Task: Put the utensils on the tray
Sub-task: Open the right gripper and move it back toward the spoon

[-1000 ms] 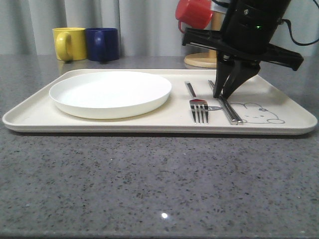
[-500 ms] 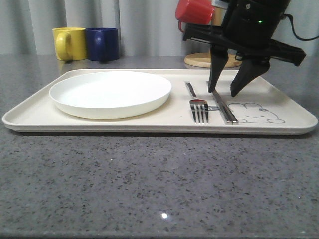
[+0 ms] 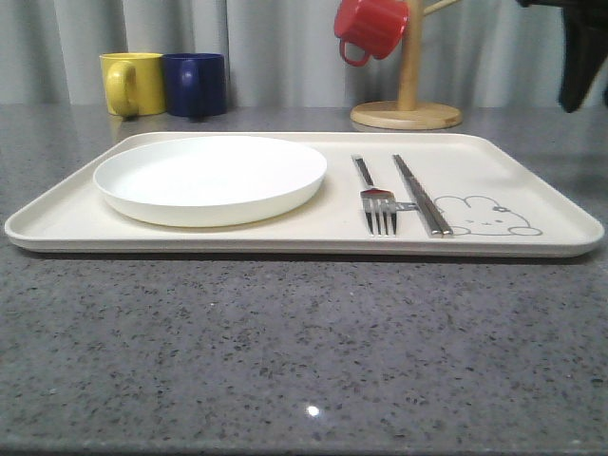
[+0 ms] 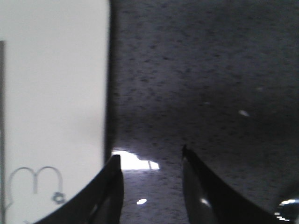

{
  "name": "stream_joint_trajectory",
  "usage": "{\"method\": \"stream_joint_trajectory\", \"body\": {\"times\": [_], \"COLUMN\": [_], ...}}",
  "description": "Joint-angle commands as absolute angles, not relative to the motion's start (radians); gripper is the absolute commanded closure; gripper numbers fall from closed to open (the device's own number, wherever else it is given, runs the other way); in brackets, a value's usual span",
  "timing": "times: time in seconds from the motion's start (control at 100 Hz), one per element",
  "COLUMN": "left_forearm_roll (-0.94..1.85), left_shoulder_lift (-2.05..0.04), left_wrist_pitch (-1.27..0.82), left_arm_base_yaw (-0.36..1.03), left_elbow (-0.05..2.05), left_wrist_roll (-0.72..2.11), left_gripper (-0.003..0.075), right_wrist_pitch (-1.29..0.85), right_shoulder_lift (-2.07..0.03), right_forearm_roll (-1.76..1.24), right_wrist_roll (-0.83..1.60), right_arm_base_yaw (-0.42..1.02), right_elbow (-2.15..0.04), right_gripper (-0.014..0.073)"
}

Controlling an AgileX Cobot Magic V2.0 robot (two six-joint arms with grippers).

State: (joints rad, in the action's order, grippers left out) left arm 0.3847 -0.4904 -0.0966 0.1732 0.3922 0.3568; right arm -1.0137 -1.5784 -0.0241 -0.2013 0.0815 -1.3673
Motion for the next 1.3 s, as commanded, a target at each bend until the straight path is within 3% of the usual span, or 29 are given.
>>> {"method": "stream_joint_trajectory", "body": {"times": [0.0, 0.34, 1.01, 1.1, 1.29], "left_forearm_roll": [0.388, 0.388, 0.388, 0.388, 0.388], "left_shoulder_lift": [-0.492, -0.492, -0.492, -0.492, -0.492], "left_wrist_pitch": [-0.021, -0.021, -0.021, -0.021, -0.021], "left_arm_base_yaw": [0.173, 0.173, 0.173, 0.173, 0.173], "left_elbow": [0.421, 0.421, 0.421, 0.421, 0.421], "left_wrist_roll": [0.349, 0.349, 0.349, 0.349, 0.349], "left_gripper": [0.0738, 0.0738, 0.0738, 0.0738, 0.0738], "right_wrist_pitch": [-1.010, -1.008, -0.972, -0.971, -0.980], "right_shoulder_lift": [-1.531, -1.583, -1.726, -1.727, -1.726], "right_forearm_roll": [-0.012, -0.013, -0.009, -0.009, -0.018], "right_wrist_roll": [-0.129, 0.000, 0.013, 0.013, 0.013], "right_arm_base_yaw": [0.003, -0.174, -0.198, -0.198, -0.198], "right_elbow": [-1.398, -1.398, -1.398, -1.398, -1.398], "right_gripper": [0.0272, 0.0272, 0.0280, 0.0347, 0.0589]}}
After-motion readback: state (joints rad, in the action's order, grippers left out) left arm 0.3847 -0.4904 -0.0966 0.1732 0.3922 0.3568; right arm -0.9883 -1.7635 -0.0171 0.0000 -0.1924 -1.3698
